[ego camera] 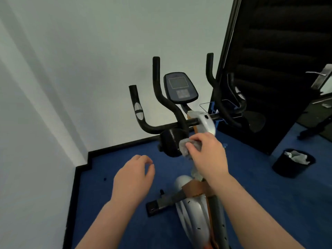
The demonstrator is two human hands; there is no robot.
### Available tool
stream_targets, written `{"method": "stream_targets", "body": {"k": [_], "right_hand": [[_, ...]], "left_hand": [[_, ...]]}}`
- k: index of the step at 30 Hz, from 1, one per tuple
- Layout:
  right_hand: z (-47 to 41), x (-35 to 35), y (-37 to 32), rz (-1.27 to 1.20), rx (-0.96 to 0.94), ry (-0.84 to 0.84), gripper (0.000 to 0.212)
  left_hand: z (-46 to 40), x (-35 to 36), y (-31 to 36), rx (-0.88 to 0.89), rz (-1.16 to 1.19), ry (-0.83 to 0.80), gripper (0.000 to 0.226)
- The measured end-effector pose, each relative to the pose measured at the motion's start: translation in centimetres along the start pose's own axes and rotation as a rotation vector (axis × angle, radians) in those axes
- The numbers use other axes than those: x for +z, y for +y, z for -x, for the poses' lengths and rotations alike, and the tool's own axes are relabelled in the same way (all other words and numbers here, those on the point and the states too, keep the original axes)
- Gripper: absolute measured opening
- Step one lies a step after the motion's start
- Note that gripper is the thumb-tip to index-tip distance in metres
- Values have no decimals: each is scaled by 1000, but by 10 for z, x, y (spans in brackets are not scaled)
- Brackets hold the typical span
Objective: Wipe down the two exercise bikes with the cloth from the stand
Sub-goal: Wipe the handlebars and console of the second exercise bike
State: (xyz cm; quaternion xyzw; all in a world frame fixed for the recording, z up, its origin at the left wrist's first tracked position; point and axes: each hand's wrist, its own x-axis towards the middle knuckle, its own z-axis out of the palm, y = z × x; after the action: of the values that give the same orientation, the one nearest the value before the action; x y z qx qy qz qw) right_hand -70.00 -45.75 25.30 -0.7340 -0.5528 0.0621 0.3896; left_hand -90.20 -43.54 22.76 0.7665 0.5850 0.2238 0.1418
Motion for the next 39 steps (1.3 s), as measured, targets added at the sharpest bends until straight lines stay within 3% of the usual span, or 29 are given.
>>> {"method": "stream_targets", "body": {"k": [7, 11, 18, 22, 26, 30, 35, 39], "right_hand": [[-37, 80, -30, -195, 107, 18, 17], [-33, 90, -20, -312, 109, 67, 11], [-19, 64, 2, -267, 43, -146, 14], [-37, 63, -12, -372, 140, 53, 18], [-34, 89, -33, -338, 203, 22, 7], [-26, 75, -17, -410, 228, -98, 10], [-32, 83, -31, -395, 213, 46, 4], [-17, 77, -23, -363, 214, -81, 5]], "left_hand": [[-75, 19, 2, 36, 254, -61, 22], [-86, 35, 0, 42, 437, -94, 24], [-96, 40, -7, 104, 471, -131, 27], [-100, 42, -9, 100, 516, -143, 27], [-98, 45, -9, 75, 608, -123, 26], [-99, 47, -12, 99, 606, -121, 27], [-105, 51, -11, 88, 627, -135, 25], [-107, 50, -12, 46, 699, -138, 30]]}}
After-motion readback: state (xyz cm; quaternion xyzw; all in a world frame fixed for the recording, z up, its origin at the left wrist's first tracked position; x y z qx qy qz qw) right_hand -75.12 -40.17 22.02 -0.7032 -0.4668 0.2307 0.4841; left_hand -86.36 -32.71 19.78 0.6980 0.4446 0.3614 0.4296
